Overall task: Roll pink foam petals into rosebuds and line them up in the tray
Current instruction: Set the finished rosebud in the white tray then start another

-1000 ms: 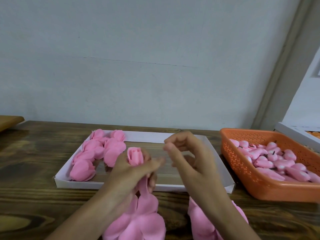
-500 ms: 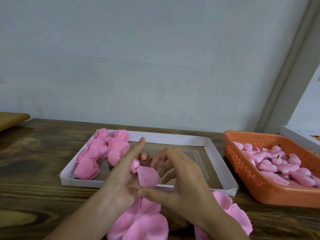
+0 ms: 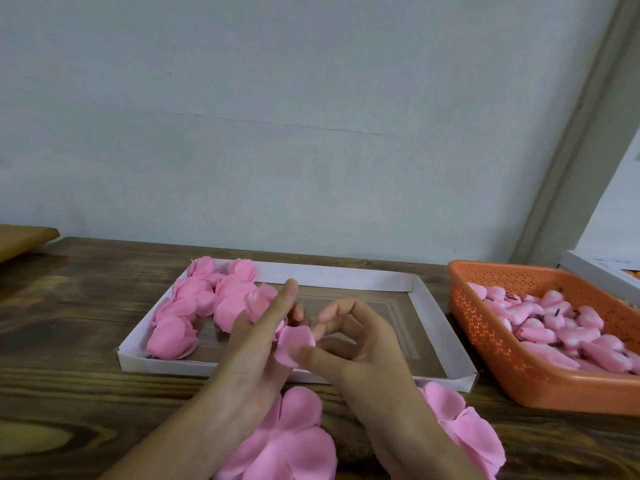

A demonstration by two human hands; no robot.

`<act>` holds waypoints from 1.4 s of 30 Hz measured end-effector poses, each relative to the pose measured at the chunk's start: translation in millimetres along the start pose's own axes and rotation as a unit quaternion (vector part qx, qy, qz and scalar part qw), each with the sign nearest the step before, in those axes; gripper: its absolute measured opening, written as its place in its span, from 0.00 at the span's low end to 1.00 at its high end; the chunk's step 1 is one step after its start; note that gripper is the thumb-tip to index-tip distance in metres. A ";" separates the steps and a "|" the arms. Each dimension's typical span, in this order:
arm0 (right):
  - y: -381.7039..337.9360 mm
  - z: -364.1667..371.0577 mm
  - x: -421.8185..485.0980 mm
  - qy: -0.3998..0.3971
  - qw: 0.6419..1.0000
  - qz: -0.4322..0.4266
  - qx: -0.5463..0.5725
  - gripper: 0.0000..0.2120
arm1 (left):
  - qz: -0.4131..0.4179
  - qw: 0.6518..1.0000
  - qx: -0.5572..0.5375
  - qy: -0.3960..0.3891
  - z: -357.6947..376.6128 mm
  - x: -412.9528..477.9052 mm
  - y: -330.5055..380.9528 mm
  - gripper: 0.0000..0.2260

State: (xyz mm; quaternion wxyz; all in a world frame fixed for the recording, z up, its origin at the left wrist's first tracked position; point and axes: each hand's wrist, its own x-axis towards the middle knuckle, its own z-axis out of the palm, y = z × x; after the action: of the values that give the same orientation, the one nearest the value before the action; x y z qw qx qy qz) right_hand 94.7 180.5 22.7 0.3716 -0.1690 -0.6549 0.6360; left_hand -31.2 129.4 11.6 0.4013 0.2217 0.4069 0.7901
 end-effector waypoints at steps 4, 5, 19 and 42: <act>3.1 1.2 0.3 0.017 0.999 -0.030 0.005 0.16 | 0.015 0.999 -0.009 -0.028 -1.9 0.1 -8.3 0.27; 3.6 1.8 -0.1 0.018 0.999 -0.041 0.002 0.16 | 0.017 0.999 0.000 -0.036 -3.1 -0.6 -8.7 0.26; 4.3 5.7 -4.2 0.041 0.993 -0.090 0.057 0.15 | -0.010 0.999 -0.004 -0.038 1.9 -11.1 -8.0 0.27; 7.0 8.7 -7.4 -0.079 0.983 -0.163 -0.036 0.12 | -0.097 0.986 -0.127 0.036 12.3 -18.1 -2.2 0.36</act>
State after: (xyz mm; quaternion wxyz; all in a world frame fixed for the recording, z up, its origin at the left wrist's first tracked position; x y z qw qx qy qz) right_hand 91.8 170.2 14.7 0.4108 -0.0222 -0.7233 0.5546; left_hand -11.3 121.2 16.3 0.4862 0.0993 0.3373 0.8000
